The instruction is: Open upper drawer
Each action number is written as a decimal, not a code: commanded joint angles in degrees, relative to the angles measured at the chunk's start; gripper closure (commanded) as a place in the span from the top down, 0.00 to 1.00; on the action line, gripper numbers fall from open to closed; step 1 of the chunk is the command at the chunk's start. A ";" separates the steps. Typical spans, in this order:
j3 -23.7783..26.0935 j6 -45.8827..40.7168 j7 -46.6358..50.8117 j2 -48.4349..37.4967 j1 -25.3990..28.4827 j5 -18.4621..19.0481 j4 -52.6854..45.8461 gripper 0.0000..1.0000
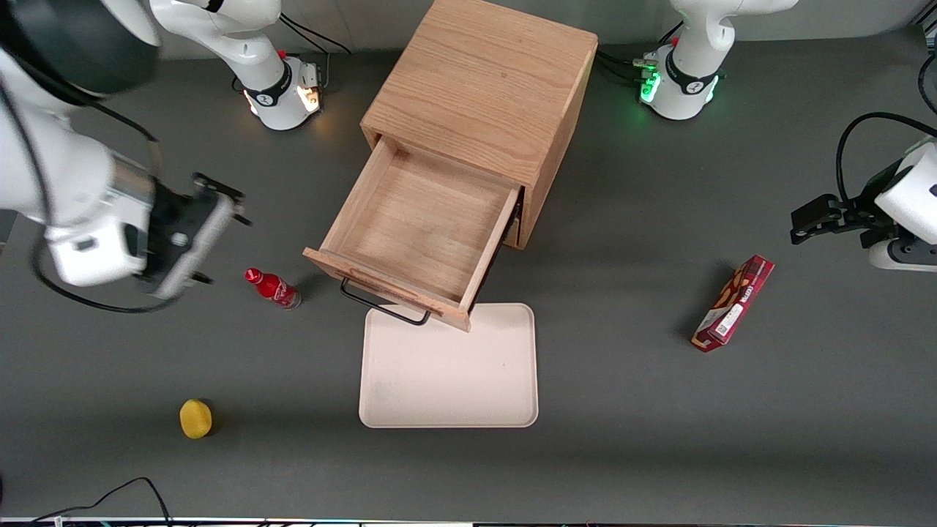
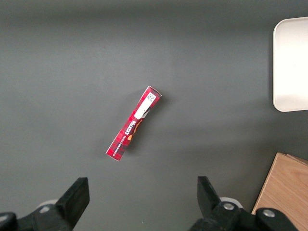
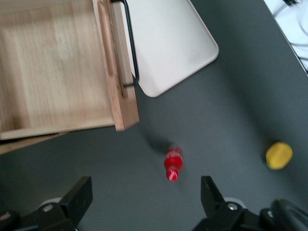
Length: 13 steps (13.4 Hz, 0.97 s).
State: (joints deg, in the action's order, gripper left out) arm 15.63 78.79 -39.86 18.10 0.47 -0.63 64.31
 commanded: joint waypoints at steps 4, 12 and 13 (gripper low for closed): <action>0.54 4.08 -1.36 -16.95 -11.79 -2.80 19.26 1.00; 0.54 5.49 40.07 -15.29 -14.45 -3.59 18.66 1.00; 0.62 6.80 45.17 -15.20 -14.45 -4.03 18.83 1.00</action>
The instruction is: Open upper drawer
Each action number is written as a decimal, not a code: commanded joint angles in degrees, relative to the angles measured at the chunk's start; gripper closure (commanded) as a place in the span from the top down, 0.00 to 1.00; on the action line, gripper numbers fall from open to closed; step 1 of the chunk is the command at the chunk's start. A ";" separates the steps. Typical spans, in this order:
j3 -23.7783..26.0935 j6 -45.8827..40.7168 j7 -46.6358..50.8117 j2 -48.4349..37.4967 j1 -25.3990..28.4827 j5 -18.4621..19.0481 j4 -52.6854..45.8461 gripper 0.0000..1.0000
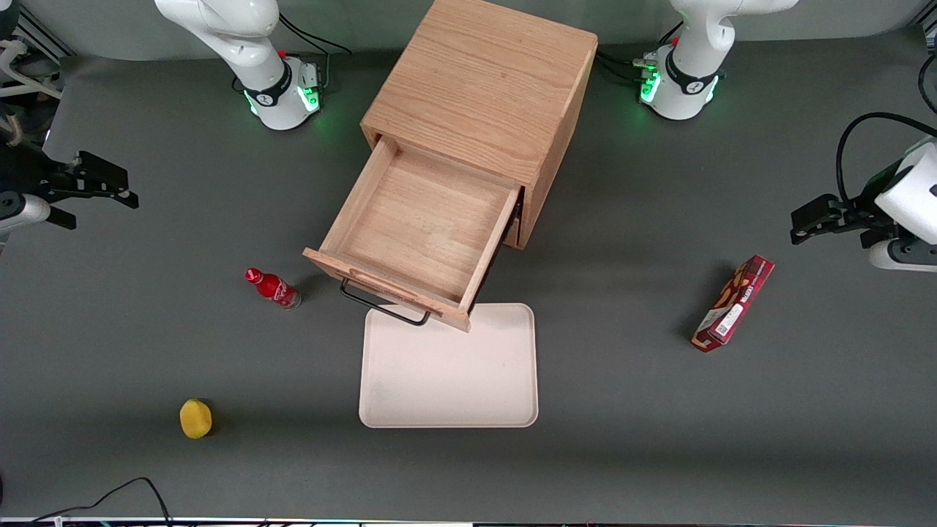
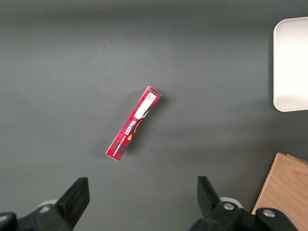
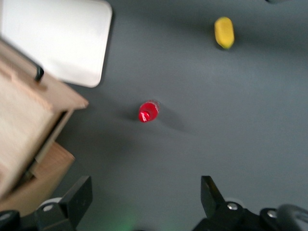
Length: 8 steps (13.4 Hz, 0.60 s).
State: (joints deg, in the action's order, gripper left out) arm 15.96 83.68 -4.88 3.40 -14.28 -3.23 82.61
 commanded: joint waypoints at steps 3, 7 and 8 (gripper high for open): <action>0.56 2.89 15.08 -0.50 0.48 -1.08 0.71 1.00; -8.68 0.79 12.28 -0.06 12.36 2.42 0.01 1.00; -17.37 -0.70 11.57 -0.67 20.78 2.44 -0.17 1.00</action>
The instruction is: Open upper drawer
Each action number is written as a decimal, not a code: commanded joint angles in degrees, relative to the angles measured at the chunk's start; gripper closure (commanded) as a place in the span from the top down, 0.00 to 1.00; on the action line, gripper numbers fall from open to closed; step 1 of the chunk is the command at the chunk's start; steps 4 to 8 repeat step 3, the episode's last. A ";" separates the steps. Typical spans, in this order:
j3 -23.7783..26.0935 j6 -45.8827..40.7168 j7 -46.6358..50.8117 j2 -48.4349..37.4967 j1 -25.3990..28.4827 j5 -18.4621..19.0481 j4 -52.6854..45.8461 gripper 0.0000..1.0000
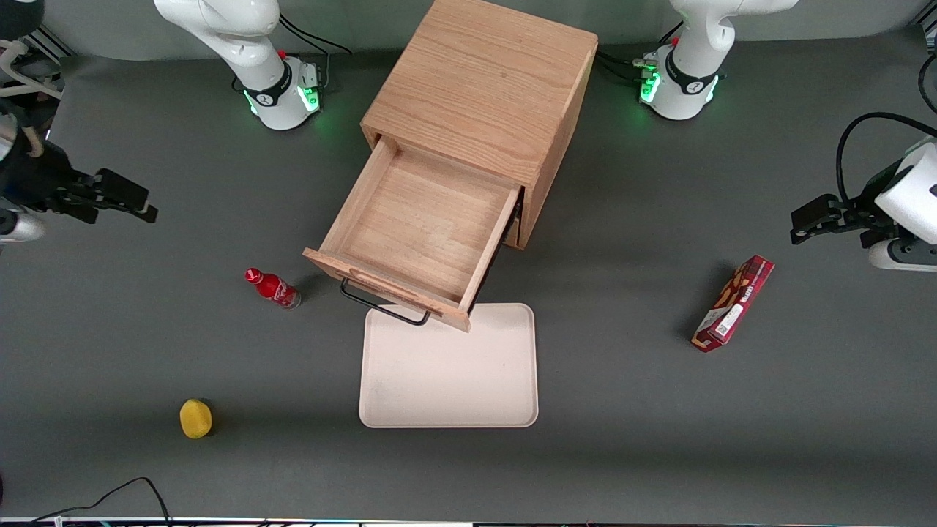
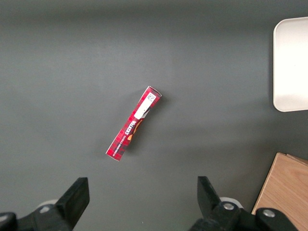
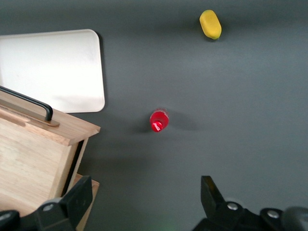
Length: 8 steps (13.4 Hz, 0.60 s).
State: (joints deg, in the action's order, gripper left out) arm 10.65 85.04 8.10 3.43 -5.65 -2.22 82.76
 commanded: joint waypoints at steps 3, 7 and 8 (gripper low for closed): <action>-14.35 -4.79 -1.60 -1.15 14.27 0.73 -0.67 1.00; -14.35 -4.79 -1.60 -1.15 14.27 0.73 -0.67 1.00; -14.35 -4.79 -1.60 -1.15 14.27 0.73 -0.67 1.00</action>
